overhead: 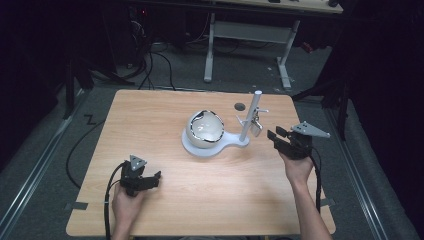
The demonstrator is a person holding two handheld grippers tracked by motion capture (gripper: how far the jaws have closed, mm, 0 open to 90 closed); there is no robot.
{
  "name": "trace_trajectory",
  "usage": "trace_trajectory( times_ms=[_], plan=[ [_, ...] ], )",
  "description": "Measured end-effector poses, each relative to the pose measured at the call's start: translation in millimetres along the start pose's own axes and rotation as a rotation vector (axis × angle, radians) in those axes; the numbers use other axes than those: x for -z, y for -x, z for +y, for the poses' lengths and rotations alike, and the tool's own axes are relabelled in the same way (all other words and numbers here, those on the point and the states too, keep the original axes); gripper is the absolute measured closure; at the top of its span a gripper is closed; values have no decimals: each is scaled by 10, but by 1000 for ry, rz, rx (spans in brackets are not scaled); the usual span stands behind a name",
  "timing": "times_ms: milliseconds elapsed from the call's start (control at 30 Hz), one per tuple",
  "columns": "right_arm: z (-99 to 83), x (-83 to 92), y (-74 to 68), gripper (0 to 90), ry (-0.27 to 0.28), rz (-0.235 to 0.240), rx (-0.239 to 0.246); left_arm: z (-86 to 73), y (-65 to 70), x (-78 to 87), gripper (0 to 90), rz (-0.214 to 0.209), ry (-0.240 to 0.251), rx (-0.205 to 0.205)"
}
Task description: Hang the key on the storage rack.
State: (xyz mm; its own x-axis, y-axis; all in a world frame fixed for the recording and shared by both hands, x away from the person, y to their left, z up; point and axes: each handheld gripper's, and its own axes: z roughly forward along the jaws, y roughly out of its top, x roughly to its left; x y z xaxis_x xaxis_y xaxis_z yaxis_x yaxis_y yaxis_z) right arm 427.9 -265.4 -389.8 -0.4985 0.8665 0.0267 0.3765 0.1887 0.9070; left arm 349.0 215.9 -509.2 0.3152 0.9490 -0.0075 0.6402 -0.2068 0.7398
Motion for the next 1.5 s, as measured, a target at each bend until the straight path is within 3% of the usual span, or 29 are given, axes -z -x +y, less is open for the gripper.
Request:
trace_trajectory(
  times_ms=[633, 767, 933, 1500],
  plan=[
    [-86, 166, 69, 587, 12, 16, -40, 0, 1, 0, 187, 0, -1, 0],
    [-92, 218, 45, 581, 13, -22, -12, 0, 1, 0, 187, 0, -1, -1],
    [-117, 268, 56, 581, 18, -23, -16, 0, 1, 0, 187, 1, -1, -1],
    [-244, 416, 168, 572, 33, -10, -65, 0, 2, 0, 187, 1, -1, -1]
  ],
)
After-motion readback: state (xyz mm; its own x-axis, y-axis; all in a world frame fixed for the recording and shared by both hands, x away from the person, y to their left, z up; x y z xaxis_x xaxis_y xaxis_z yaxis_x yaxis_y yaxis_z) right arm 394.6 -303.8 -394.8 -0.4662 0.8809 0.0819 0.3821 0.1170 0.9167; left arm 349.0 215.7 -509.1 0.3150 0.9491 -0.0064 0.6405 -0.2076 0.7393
